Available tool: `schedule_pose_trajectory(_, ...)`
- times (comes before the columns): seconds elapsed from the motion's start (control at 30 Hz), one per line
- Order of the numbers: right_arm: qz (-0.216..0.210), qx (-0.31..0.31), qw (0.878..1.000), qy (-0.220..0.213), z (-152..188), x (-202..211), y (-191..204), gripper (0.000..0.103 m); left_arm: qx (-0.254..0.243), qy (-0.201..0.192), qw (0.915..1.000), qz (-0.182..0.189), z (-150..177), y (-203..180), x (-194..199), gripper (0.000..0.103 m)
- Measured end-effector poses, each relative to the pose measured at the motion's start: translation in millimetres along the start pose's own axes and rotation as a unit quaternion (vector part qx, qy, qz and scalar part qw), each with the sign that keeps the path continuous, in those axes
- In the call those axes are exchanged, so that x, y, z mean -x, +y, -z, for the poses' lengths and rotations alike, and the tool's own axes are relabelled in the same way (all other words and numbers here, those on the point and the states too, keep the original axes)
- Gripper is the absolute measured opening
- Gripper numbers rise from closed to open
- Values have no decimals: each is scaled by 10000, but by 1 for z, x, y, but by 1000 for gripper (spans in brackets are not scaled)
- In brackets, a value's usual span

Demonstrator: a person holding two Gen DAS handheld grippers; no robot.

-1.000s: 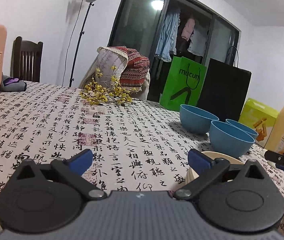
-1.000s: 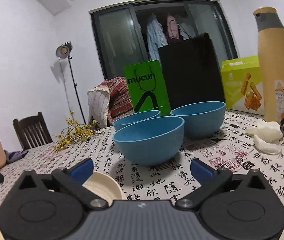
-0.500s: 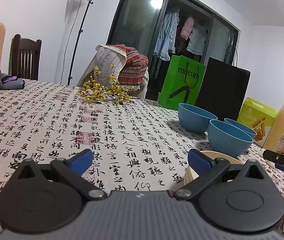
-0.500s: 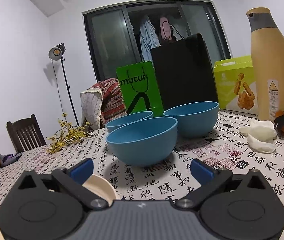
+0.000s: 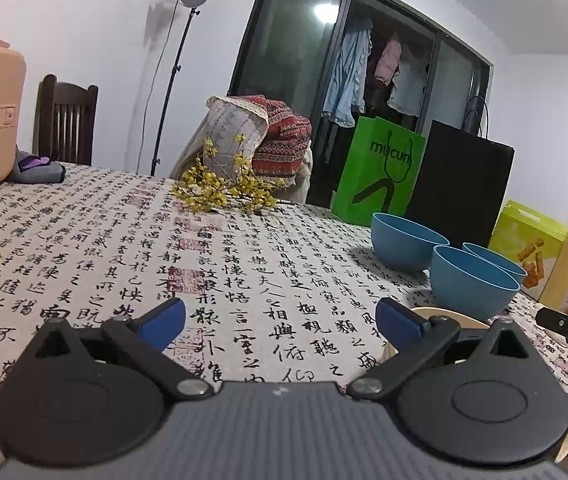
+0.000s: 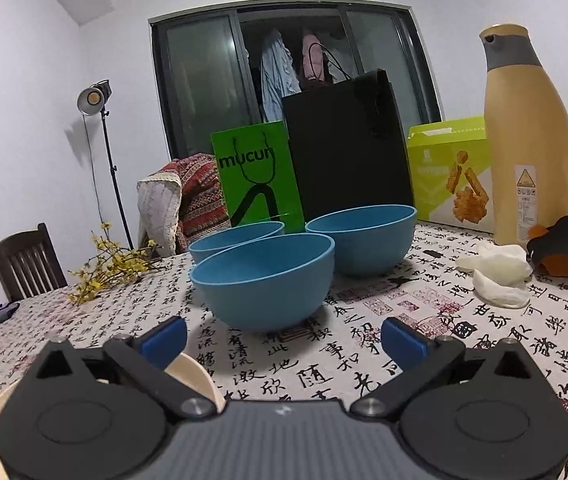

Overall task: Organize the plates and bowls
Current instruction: 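Withdraw both open grippers from the cream plate stack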

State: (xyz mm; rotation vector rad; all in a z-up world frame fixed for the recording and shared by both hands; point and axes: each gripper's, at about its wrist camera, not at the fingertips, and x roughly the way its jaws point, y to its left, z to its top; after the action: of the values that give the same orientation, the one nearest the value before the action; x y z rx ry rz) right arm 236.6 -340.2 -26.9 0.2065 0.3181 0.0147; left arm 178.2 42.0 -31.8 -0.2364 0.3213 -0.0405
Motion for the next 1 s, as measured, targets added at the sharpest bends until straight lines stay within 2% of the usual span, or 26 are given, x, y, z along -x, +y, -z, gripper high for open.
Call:
schedule_pose_trajectory(0.27,34,101,9999,-108,1,4,3,103,14,70,9999,-79,-1,0,-3,103)
schedule_pose_trajectory(0.47,-53,95,9997,-223,2,8,2,103,-82,355,9993,-13,-1,-3,-12,103)
schedule_pose_trajectory(0.57,-181,198,9994,-196,2,7,4,103,-170,413,9989,-110,0,-6,-15,103)
schedule_pose_trajectory(0.73,-116,131,9994,-315,4,10,4,103,-71,404,9989,-230,1,-3,-15,103)
schedule_pose_trajectory(0.93,-259,96,9996,22,1,1,2,103,-63,425,9987,-266,0,-3,-16,103)
schedule_pose_trajectory(1.0,-229,43,9997,-3,1,2,2,103,-51,374,9989,-277,0,-2,-14,103)
